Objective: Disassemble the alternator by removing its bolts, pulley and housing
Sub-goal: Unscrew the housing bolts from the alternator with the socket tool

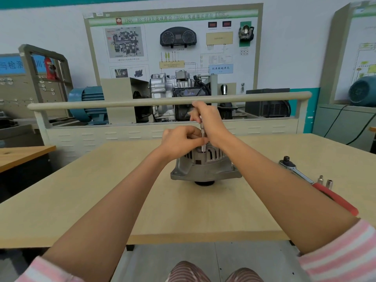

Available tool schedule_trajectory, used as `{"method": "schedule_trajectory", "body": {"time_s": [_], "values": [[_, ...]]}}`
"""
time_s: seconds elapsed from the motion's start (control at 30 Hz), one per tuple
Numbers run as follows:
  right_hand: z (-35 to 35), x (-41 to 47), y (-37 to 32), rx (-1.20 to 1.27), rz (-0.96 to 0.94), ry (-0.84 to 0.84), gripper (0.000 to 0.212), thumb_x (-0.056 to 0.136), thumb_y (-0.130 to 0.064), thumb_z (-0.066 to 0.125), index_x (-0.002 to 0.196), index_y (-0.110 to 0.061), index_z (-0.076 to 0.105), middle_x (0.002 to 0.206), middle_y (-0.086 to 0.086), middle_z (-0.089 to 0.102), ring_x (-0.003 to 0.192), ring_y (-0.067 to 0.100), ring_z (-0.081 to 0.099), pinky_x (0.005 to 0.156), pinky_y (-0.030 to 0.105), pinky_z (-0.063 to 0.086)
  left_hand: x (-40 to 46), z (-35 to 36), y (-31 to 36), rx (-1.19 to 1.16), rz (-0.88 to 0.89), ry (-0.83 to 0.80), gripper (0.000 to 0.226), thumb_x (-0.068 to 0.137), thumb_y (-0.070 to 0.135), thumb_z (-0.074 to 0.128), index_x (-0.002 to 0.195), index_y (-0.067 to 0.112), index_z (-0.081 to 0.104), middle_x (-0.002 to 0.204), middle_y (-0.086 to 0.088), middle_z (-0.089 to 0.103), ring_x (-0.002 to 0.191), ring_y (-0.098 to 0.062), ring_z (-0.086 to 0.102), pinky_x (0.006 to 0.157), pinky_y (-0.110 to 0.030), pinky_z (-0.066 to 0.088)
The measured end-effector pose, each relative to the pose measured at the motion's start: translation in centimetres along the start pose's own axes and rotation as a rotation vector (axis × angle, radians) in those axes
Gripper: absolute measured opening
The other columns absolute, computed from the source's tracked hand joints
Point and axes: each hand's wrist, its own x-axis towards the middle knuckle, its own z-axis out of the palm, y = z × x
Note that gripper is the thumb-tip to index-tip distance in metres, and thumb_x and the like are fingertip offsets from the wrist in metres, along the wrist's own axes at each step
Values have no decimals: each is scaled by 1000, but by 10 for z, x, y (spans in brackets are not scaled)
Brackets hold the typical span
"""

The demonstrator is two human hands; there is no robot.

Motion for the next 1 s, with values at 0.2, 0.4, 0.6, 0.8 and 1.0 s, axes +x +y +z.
{"method": "schedule_trajectory", "body": {"time_s": [0.2, 0.4, 0.6, 0.8, 1.0], "values": [[0, 4, -3, 174, 33, -80, 51, 95, -14, 36, 44, -15, 36, 42, 2, 37, 65, 16, 53, 91, 31, 42, -2, -5, 4, -68, -50, -63, 15, 87, 35, 67, 87, 21, 73, 75, 7, 70, 96, -14, 64, 108, -45, 34], [-1, 2, -1, 138, -3, -42, 46, 93, -9, 38, 46, -14, 38, 53, 9, 40, 68, 20, 50, 67, 8, 44, 2, -4, 6, -108, -79, -106, 19, 84, 31, 72, 85, 12, 74, 85, -10, 73, 103, -26, 63, 109, -48, 35], [5, -7, 3, -602, -331, 128, 48, 95, -19, 44, 47, -15, 42, 44, -4, 38, 48, 12, 37, 57, 29, 36, 2, -3, 7, -58, -112, -43, 10, 83, 22, 70, 75, 20, 65, 75, 4, 66, 99, -24, 61, 104, -47, 38], [11, -15, -1, -1301, -340, 297, 38, 94, -34, 36, 95, -5, 60, 89, 13, 65, 83, 30, 59, 75, 37, 32, 1, -1, 11, 110, -122, 21, 10, 92, 23, 53, 94, 15, 59, 99, -12, 66, 100, -28, 52, 99, -38, 31], [7, -13, 0, -923, -389, 203, 40, 95, -30, 39, 59, -14, 46, 61, -1, 50, 71, 23, 52, 88, 36, 33, 0, -1, 8, 56, -79, -8, 14, 87, 29, 63, 94, 17, 66, 87, -1, 68, 95, -21, 55, 98, -37, 30]]}}
